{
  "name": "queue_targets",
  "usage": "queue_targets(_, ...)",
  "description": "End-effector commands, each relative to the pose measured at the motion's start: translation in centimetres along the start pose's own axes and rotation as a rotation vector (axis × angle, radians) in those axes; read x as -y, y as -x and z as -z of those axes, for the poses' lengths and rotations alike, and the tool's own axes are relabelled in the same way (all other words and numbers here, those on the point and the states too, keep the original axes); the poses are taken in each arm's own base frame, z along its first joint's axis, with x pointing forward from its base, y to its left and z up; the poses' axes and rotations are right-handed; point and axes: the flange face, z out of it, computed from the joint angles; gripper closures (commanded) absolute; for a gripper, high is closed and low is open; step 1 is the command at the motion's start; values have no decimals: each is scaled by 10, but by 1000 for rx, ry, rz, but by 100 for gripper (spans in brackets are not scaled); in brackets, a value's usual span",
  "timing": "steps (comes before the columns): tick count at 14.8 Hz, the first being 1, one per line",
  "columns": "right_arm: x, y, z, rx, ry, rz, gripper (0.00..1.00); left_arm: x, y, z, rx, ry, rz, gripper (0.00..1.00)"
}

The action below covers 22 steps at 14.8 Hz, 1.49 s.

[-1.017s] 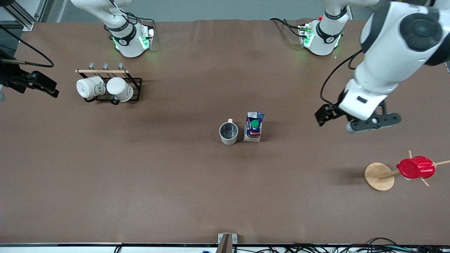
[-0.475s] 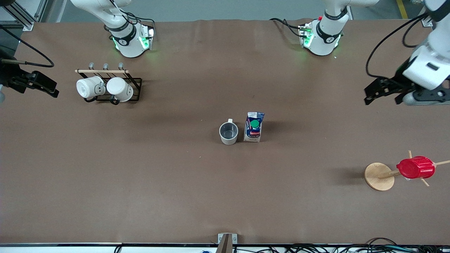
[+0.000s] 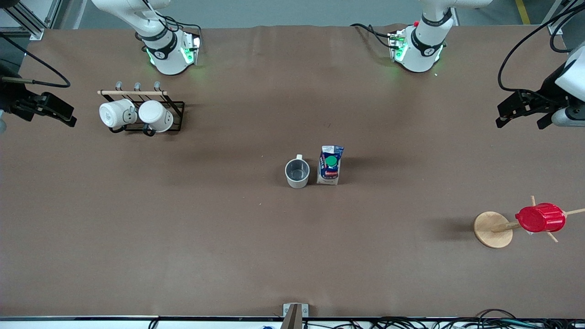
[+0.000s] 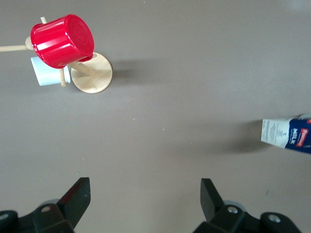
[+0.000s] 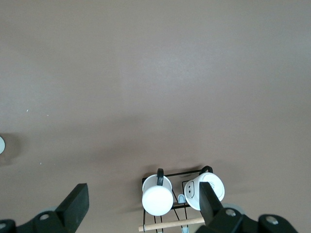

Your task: Place cup and milk on table

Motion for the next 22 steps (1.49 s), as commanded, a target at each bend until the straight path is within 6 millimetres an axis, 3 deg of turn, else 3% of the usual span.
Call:
queue_targets(1, -1, 4, 1, 3, -20, 8, 0, 7, 3, 24, -2, 6, -40, 0)
queue_targets(5, -1, 5, 1, 4, -20, 6, 0, 9, -1, 25, -7, 2, -26, 0)
queue_targets(10, -2, 5, 1, 6, -19, 6, 0, 21, -8, 6, 28, -1, 1, 0)
queue_targets(15, -2, 5, 1, 6, -19, 6, 0, 19, -21, 3, 25, -5, 0, 1)
queue_targets(22, -2, 4, 1, 1, -20, 8, 0, 10, -23, 0, 24, -12, 6, 1)
